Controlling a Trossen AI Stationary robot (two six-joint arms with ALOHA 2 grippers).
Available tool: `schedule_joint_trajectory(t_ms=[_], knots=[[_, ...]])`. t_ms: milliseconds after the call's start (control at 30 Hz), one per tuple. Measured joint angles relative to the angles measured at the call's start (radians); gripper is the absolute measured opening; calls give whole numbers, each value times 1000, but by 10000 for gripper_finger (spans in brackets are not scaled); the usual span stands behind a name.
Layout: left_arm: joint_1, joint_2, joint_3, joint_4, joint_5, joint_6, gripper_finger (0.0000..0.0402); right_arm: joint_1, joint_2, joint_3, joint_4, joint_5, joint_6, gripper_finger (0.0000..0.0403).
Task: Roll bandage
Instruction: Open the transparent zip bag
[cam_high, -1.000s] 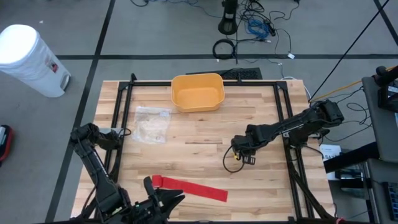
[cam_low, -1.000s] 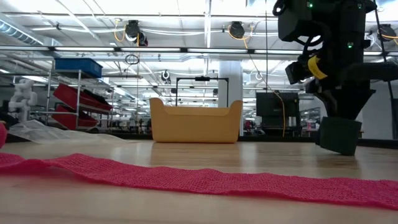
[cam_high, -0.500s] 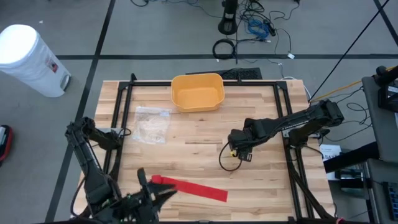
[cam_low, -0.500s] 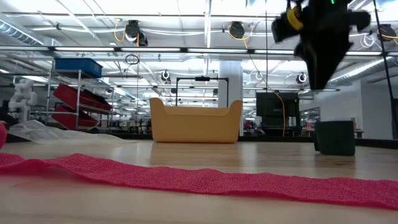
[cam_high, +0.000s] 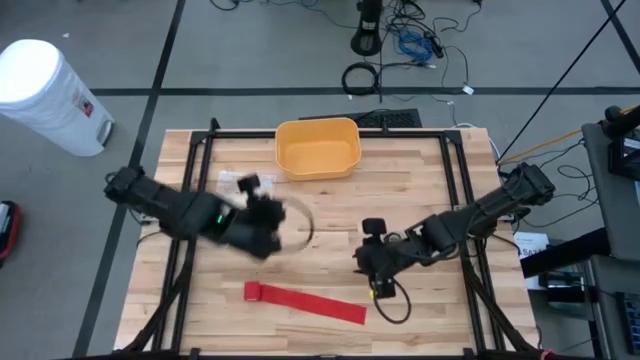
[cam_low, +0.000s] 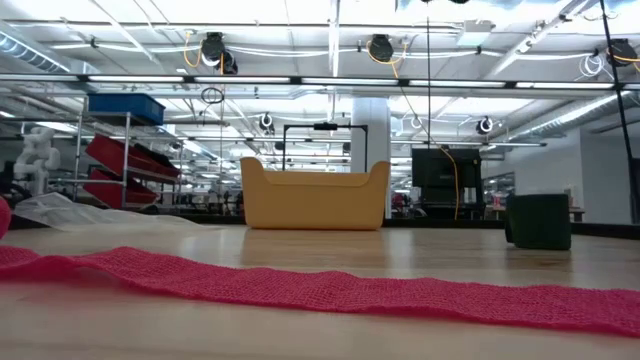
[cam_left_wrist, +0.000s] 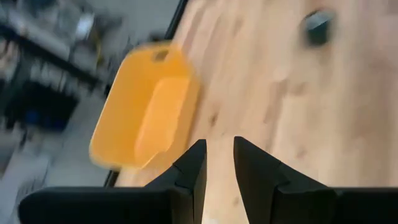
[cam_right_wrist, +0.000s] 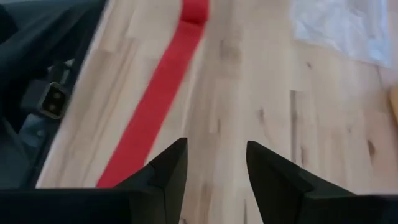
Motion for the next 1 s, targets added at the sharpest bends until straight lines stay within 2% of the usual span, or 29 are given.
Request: schedule_joint_trajectory(t_ms=[133, 300, 500, 600, 733, 867, 1000], knots=[[152, -1, -35, -91, 84, -43, 87, 25, -17, 0, -17, 4, 21, 151], [237, -1, -218, -57, 156, -112, 87, 53, -22, 0, -56, 3, 39, 151], [242, -2, -477, 148, 169, -189, 97, 58, -23, 0, -65, 4, 42, 151], [243, -3, -586, 254, 161, -257, 118, 58, -23, 0, -65, 4, 39, 151], [237, -3, -720, 407, 210, -305, 160, 44, -23, 0, -63, 4, 25, 151], [226, -3, -808, 499, 181, -381, 197, 22, -23, 0, -63, 5, 24, 151], [227, -3, -836, 509, 167, -468, 211, 9, -23, 0, -63, 5, 50, 151]])
